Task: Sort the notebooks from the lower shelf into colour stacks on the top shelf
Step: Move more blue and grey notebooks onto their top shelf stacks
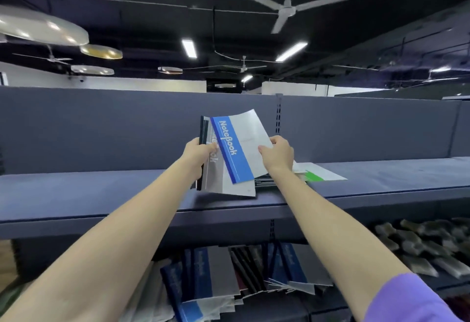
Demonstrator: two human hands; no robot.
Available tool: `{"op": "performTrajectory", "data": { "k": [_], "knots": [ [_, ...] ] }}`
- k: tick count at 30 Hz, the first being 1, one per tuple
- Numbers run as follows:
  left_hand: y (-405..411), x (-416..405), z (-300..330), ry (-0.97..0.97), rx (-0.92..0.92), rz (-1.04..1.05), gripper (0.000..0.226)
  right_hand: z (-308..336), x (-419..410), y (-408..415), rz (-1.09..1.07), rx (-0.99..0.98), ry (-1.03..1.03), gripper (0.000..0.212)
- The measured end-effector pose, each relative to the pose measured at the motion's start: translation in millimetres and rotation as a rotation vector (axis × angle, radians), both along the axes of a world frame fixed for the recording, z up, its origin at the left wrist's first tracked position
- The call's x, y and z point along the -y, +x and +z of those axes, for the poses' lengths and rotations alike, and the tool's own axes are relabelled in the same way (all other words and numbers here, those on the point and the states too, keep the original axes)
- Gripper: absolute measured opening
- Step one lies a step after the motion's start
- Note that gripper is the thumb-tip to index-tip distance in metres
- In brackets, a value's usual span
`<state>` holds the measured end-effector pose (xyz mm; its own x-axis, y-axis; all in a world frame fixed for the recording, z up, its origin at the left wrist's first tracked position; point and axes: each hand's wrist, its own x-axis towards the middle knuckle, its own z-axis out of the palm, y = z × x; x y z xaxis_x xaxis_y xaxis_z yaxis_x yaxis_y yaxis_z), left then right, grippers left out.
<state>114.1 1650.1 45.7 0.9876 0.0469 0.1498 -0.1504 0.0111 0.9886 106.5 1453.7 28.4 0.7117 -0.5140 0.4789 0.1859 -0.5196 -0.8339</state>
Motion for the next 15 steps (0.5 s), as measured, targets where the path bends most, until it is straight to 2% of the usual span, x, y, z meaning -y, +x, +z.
{"op": "performTrajectory", "data": {
  "k": [2,5,9,11,15],
  "knots": [
    [9,-2,-1,0.011,-0.010,0.043,0.010,3,14,11,-0.064,-0.055,-0.031,0.022],
    [22,-11,-3,0.046,-0.079,0.083,0.020,6,35,21,-0.126,-0.153,-0.078,0.017],
    [31,-15,-4,0.076,-0.129,0.118,0.008,8,49,28,-0.190,-0.260,-0.201,0.009],
    [31,-15,-6,0.105,-0.147,0.145,0.013,5,53,32,-0.203,-0.310,-0.266,0.007],
    [40,-19,-11,0.077,-0.177,0.166,0.012,-6,53,40,-0.249,-0.404,-0.411,0.022]
  ]
}}
